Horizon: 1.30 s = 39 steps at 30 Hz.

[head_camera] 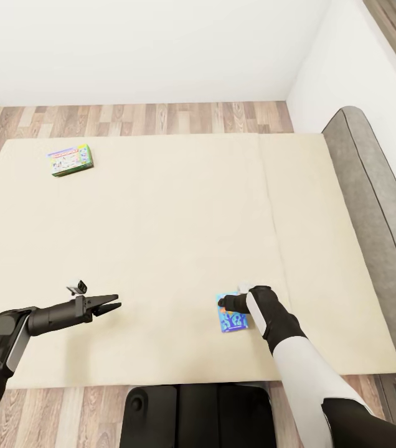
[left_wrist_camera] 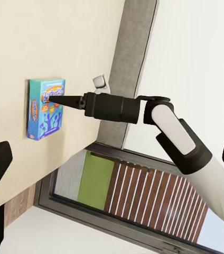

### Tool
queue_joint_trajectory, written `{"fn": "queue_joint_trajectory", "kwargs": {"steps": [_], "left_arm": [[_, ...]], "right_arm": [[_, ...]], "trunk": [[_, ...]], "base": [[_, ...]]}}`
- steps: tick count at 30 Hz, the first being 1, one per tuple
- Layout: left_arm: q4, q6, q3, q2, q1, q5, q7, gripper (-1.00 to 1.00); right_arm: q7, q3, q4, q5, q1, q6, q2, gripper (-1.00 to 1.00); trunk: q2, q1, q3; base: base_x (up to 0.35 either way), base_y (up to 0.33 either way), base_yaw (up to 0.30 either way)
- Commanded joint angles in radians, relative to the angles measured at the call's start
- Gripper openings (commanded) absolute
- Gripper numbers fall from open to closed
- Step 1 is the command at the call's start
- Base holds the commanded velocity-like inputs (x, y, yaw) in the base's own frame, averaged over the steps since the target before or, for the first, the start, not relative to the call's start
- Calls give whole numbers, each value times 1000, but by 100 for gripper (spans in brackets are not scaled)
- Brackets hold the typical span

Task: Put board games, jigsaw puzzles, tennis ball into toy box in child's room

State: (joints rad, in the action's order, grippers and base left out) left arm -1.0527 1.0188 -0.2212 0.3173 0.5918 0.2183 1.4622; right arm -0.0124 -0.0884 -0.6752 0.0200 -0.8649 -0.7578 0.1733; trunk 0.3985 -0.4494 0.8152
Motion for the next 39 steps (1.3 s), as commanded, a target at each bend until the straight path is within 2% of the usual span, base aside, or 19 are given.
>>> {"fn": "queue_joint_trajectory", "kwargs": {"steps": [1,39], "left_arm": [[0,11,0,0,0,1,3,100],[0,11,-1,2,0,1,3,100]], "right_arm": [[-1,-5,-1,3,0,-5,1,100],[-1,-5,-1,3,0,-4,1,100]], "trunk": [[2,-1,1],[2,-1,1]], "base": [[0,68,0],[0,24,0]]}}
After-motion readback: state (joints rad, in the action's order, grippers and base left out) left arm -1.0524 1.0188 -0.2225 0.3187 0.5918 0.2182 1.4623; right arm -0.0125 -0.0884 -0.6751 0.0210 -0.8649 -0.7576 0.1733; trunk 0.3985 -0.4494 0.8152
